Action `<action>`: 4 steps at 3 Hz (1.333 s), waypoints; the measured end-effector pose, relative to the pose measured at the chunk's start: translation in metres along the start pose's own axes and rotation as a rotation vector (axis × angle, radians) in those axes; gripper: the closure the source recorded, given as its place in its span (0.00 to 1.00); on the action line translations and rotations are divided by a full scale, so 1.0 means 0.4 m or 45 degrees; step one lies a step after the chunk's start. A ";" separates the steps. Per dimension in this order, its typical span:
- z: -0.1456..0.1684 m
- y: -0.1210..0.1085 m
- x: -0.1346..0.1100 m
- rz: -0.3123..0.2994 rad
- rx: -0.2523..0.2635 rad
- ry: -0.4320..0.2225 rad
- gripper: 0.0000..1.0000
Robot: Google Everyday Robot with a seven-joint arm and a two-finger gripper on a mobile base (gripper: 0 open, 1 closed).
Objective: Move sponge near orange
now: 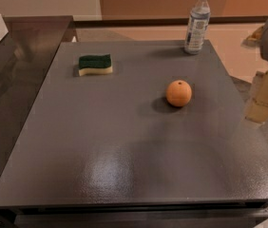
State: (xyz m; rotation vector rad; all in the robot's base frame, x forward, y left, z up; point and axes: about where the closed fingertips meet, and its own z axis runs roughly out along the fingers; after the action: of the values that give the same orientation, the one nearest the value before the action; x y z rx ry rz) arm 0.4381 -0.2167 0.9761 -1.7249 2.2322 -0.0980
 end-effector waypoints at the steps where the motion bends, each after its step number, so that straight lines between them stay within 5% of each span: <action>1: 0.000 0.000 0.000 0.000 0.000 0.000 0.00; 3: 0.042 -0.081 -0.100 0.008 -0.030 -0.127 0.00; 4: 0.106 -0.188 -0.209 0.055 -0.042 -0.246 0.00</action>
Offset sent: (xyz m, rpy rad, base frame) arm 0.0340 0.0244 0.0001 0.0939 0.0193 0.0204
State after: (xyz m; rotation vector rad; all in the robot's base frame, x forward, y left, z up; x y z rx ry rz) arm 0.5389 -0.1515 0.9716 -1.6269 2.1387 0.1114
